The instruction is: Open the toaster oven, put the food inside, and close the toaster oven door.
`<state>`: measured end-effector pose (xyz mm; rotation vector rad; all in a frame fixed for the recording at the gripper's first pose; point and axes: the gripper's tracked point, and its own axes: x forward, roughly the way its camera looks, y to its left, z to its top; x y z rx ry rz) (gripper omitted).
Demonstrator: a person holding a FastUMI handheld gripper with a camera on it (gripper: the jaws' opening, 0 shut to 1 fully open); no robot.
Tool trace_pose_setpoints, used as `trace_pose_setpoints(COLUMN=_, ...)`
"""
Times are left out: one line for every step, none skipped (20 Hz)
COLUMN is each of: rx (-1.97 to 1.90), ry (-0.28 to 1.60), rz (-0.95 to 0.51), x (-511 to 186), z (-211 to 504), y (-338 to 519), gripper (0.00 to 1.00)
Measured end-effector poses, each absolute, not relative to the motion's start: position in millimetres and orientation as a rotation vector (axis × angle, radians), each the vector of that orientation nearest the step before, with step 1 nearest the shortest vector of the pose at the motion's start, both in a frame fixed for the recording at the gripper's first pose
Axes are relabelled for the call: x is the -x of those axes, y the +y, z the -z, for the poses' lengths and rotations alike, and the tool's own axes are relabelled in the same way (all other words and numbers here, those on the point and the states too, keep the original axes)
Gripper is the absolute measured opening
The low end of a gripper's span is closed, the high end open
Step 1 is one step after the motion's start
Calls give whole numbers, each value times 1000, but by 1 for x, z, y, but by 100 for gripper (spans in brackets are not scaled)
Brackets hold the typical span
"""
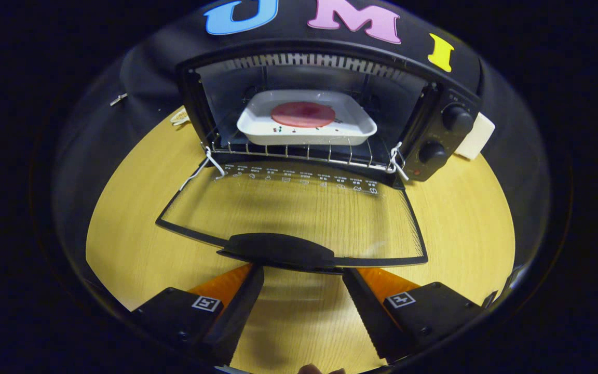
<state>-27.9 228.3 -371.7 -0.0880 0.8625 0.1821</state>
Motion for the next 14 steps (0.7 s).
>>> trace_pose_setpoints(rx=101, ry=826, rz=-197, x=30, z=362, y=229, gripper=99)
trace_pose_setpoints(rx=110, ry=789, rz=-213, x=31, z=352, y=228, gripper=99)
trace_pose_setpoints(rx=114, ry=758, rz=-225, x=37, z=343, y=237, gripper=99)
trace_pose_setpoints(rx=108, ry=733, rz=-232, x=36, z=333, y=236, gripper=99)
trace_pose_setpoints(rx=100, ry=710, rz=-235, x=36, z=323, y=236, gripper=99)
trace_pose_setpoints(rx=89, ry=681, rz=-235, x=34, z=312, y=236, gripper=99)
trace_pose_setpoints(rx=78, ry=648, rz=-232, x=32, z=298, y=235, gripper=100)
trace_pose_setpoints(rx=62, ry=616, rz=-226, x=23, z=284, y=232, gripper=99)
trace_pose_setpoints(rx=45, ry=596, rz=-221, x=17, z=272, y=232, gripper=99)
trace_pose_setpoints(rx=33, ry=584, rz=-216, x=10, z=263, y=235, gripper=100)
trace_pose_setpoints(rx=23, ry=571, rz=-215, x=3, z=254, y=235, gripper=100)
trace_pose_setpoints(rx=14, ry=562, rz=-209, x=-2, z=244, y=234, gripper=100)
trace_pose_setpoints(rx=1, ry=552, rz=-207, x=-6, z=236, y=234, gripper=100)
trace_pose_setpoints(rx=-6, ry=540, rz=-201, x=-11, z=229, y=235, gripper=100)
